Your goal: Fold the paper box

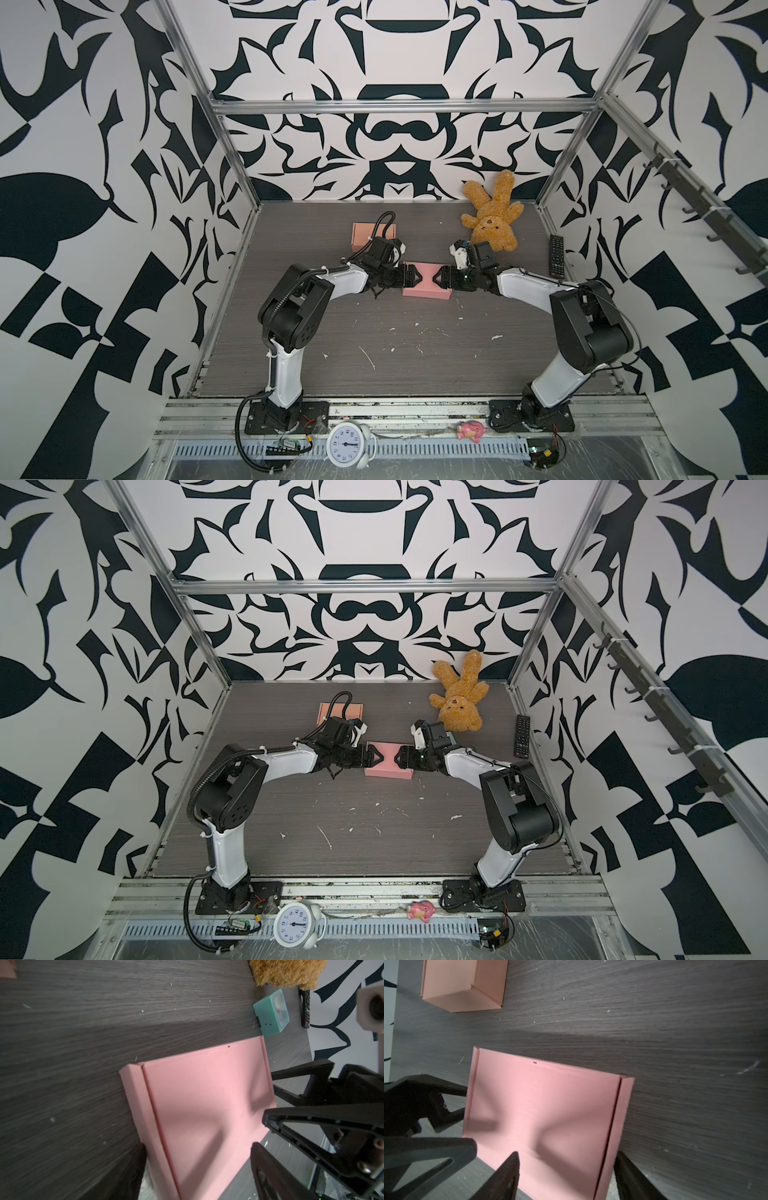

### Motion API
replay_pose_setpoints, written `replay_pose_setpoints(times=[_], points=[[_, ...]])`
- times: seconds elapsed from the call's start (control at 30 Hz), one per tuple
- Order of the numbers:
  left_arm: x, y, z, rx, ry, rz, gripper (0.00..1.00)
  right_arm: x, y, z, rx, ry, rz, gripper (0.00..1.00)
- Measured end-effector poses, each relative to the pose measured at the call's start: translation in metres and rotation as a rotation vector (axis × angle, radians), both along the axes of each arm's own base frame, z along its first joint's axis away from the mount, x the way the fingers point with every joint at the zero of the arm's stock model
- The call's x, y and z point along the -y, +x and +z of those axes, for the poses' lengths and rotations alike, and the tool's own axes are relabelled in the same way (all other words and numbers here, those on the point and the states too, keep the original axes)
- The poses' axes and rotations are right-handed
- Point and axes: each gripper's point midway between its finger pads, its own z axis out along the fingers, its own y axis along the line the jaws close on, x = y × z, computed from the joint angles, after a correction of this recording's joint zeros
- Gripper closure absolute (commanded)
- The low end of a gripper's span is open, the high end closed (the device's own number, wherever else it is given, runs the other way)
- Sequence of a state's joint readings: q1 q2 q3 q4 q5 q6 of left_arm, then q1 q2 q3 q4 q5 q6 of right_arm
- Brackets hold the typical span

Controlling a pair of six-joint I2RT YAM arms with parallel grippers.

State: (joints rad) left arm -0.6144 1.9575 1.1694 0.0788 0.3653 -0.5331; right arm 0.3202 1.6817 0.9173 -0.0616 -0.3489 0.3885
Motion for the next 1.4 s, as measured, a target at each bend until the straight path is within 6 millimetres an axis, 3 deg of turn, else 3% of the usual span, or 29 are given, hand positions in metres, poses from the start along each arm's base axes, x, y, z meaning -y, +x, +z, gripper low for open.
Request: replay_pose_setpoints(times=[0.37,0.67,0.87,1.0,1.2,1.4], points=[[-0.011,-0.008,-0.008,-0.013,0.020,0.006,0.05,0.007,-0.002,0.012,0.023,-0.022,-0.006,0.14],[-0.025,-0.023,0.008,0.009,0.028,0.001,0.01,0.021,-0.016,0.053,0.103,-0.036,-0.040,0.08],[-0.032,-0.032,0.020,0.023,0.023,-0.003,0.01,0.025,-0.039,0.077,0.148,-0.054,-0.047,0.06],[-0.038,-0.041,0.026,0.031,0.018,-0.003,0.01,0.009,-0.069,0.081,0.159,-0.067,0.010,0.05],[-0.053,-0.053,0.030,0.030,0.019,0.011,0.01,-0.030,-0.110,0.072,0.141,-0.090,0.119,0.06],[-0.093,-0.056,0.026,0.010,0.015,0.096,0.01,-0.062,-0.142,0.052,0.120,-0.074,0.204,0.10]])
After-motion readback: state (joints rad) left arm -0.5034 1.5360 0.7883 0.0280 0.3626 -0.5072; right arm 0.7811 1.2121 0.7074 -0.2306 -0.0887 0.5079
